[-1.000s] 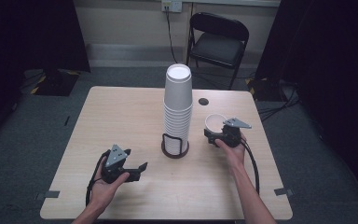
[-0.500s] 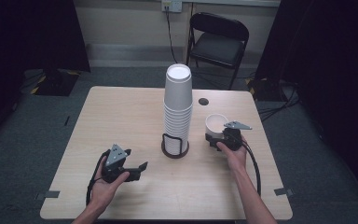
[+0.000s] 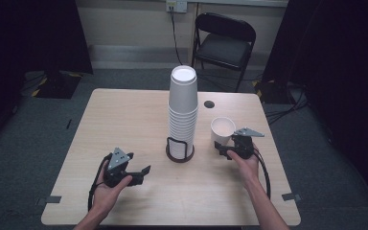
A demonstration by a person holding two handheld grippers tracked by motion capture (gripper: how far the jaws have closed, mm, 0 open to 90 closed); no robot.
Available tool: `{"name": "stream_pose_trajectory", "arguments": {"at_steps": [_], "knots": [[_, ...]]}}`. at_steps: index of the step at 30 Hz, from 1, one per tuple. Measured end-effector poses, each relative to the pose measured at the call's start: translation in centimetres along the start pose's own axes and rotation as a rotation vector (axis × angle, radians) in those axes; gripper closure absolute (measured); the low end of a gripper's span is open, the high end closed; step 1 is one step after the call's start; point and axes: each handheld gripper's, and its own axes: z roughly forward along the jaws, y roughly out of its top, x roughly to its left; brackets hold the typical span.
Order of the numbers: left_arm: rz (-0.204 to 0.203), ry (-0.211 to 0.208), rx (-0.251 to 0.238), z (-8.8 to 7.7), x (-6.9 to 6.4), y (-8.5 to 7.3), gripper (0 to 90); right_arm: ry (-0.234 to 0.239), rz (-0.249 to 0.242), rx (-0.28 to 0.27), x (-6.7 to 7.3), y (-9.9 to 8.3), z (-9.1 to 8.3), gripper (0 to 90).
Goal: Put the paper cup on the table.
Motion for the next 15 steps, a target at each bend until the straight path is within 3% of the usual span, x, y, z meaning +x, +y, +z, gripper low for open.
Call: {"name": "stream_pose_trajectory", "arguments": {"at_steps": [9, 15], "knots": [[-0.01, 0.002, 0.001, 0.0, 0.1, -0.1, 17.8, 0.012, -0.019, -0.025, 0.5, -0.2, -2.6, 13.8], [-0.023, 0.021, 0.01, 0.0, 0.2, -0.1, 16.1, 0.042, -0.045, -0.078, 1.9, 0.5, -4.7, 15.1]]}}
